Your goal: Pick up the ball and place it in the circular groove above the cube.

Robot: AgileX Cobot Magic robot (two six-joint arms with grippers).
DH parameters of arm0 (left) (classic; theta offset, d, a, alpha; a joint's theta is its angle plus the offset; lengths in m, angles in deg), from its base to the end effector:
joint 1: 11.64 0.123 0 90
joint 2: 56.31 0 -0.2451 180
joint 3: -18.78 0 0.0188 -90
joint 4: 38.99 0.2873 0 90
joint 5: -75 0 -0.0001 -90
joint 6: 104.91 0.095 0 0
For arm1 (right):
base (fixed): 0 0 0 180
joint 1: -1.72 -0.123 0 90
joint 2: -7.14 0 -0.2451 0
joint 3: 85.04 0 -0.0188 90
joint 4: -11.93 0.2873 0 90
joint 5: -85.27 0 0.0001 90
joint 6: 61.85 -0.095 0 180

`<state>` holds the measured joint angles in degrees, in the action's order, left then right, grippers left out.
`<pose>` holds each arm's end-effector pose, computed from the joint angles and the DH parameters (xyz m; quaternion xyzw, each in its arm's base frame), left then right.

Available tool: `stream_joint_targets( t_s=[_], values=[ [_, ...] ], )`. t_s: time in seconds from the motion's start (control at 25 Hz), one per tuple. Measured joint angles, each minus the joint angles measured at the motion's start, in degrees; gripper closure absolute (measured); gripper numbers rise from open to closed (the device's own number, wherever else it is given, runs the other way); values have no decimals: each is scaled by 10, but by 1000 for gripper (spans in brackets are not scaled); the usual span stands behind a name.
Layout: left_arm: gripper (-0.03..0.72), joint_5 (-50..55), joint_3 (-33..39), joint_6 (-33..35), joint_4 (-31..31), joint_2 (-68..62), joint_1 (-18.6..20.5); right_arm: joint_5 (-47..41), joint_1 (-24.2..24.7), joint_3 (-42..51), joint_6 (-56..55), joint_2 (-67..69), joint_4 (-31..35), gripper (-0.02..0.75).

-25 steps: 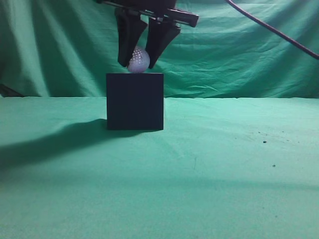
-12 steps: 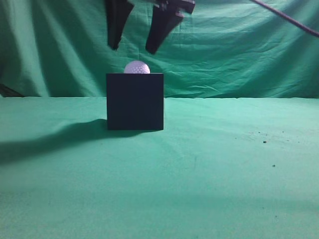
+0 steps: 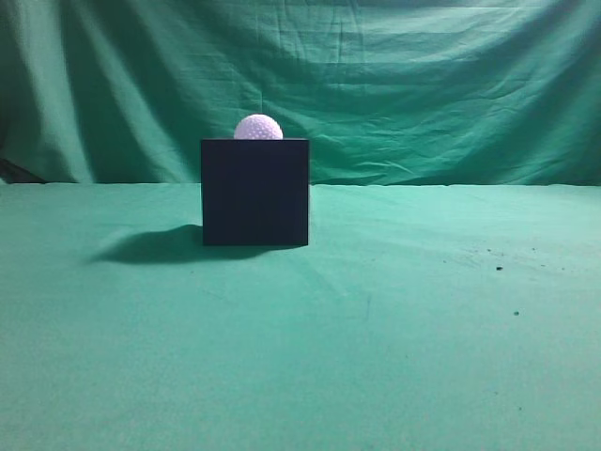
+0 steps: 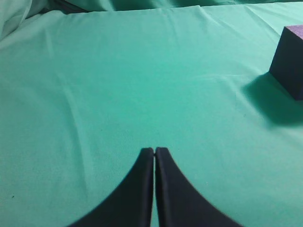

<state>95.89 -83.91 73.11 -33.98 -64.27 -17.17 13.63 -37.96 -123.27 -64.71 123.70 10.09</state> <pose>0.1329 -0.0099 0.1730 0.0480 0.7976 -0.0024 0.6013 0.3363 0.2753 0.3365 -0.3059 0.9160 0.0790 0.2472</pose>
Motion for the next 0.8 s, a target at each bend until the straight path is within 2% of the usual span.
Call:
stream_joint_targets(
  t_s=[0.12,0.24,0.48,0.8],
  values=[
    [688,0,0,0,0,0,0,-1,0,5,0,-71,0,738],
    [688,0,0,0,0,0,0,-1,0,52,-1,-156,-1,738],
    [688,0,0,0,0,0,0,-1,0,280,-32,-338,-4,738],
    [688,0,0,0,0,0,0,144,0,546,-58,-580,1,738]
  ],
)
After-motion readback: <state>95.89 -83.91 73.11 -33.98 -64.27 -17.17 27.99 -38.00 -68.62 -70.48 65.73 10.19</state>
